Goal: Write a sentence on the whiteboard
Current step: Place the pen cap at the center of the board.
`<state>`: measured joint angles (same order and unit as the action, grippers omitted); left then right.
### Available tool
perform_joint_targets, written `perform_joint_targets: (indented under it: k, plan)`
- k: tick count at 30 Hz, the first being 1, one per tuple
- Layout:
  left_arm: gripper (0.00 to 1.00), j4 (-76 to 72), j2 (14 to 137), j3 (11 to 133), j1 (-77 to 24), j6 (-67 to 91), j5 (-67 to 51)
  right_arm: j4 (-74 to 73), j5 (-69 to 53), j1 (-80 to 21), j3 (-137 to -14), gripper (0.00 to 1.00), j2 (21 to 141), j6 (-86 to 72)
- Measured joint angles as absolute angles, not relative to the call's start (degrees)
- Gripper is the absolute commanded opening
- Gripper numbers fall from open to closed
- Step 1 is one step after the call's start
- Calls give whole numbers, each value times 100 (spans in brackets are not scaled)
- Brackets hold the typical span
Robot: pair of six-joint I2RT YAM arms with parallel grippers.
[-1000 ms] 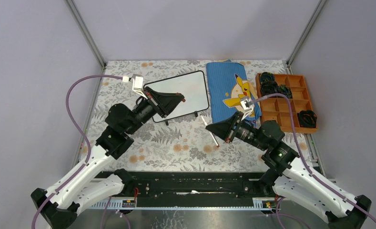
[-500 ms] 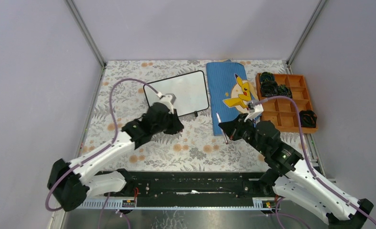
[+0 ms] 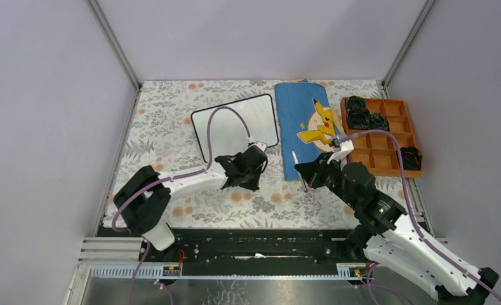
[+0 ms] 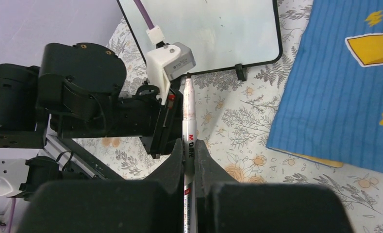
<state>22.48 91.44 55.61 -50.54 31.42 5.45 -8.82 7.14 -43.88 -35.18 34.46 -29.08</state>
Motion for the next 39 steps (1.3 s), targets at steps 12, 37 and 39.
perform_joint_targets:
  k: [12,37,39]
  plan:
    - [11,2233,9926,5771,-5177,3063,676,-1066,799,-4388,-3518,0,3304,-2700]
    - [40,2235,9961,5815,-5177,2985,690,-1111,799,-4388,-3518,0,3339,-2630]
    - [41,2235,9961,5815,-5177,2985,690,-1111,799,-4388,-3518,0,3339,-2630]
